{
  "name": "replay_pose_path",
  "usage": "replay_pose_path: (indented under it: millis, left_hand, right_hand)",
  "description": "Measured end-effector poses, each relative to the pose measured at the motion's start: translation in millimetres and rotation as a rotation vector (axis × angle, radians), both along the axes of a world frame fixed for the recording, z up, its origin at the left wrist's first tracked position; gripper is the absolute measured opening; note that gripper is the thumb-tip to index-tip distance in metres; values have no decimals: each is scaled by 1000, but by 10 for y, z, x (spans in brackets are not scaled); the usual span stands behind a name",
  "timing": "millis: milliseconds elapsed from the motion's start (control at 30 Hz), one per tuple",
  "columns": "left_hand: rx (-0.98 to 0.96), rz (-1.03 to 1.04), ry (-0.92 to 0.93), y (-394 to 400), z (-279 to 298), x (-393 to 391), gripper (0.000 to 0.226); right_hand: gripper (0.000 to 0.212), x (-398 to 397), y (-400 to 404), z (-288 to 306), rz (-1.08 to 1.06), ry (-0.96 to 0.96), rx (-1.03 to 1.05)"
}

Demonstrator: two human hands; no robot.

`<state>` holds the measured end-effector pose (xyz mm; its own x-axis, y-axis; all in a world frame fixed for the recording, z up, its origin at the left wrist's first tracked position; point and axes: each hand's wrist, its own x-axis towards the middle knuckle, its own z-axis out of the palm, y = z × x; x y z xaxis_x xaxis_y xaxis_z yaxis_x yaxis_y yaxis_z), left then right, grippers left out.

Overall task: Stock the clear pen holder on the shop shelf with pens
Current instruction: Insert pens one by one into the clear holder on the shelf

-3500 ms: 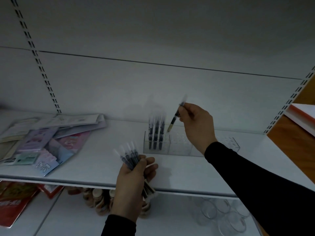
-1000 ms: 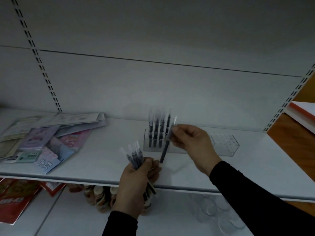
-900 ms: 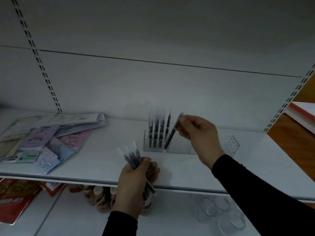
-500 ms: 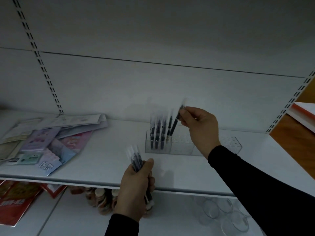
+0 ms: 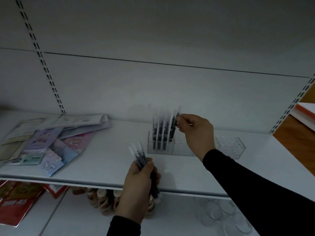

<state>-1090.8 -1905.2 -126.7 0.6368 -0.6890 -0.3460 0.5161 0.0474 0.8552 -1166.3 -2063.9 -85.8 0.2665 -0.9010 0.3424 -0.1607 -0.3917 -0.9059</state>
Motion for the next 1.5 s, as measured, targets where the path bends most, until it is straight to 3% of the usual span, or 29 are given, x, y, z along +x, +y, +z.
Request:
replay_pose_path:
  millis: [133,300,633,933,1167,1300,1500]
  left_hand:
    - [-16,-6,-30,5,17,-3,11]
    - [-38,-3,-32,13,2,8,11]
    - [-42,-65,-60,22,12,-34,9]
    - [-81,-189,-57,38,47,-91,19]
    - [-61,-173,-60,6,37,-102,18]
    - [29,-63,-66,-46,-50,-71,16]
    - [-31,12,90,-38,-10,-27,14]
  right_hand:
    - [5,22,38,-42,23,35,7]
    - [19,10,62,-98,31,111,5]
    - [12,-77,180,-90,1,185,-34]
    - [17,-141,520,-180,434,376,157]
    - [11,-162,531,-175,504,276,261]
    - [12,-194,461,-117,384,165,254]
    - [11,-247,232,110,197,-38,213]
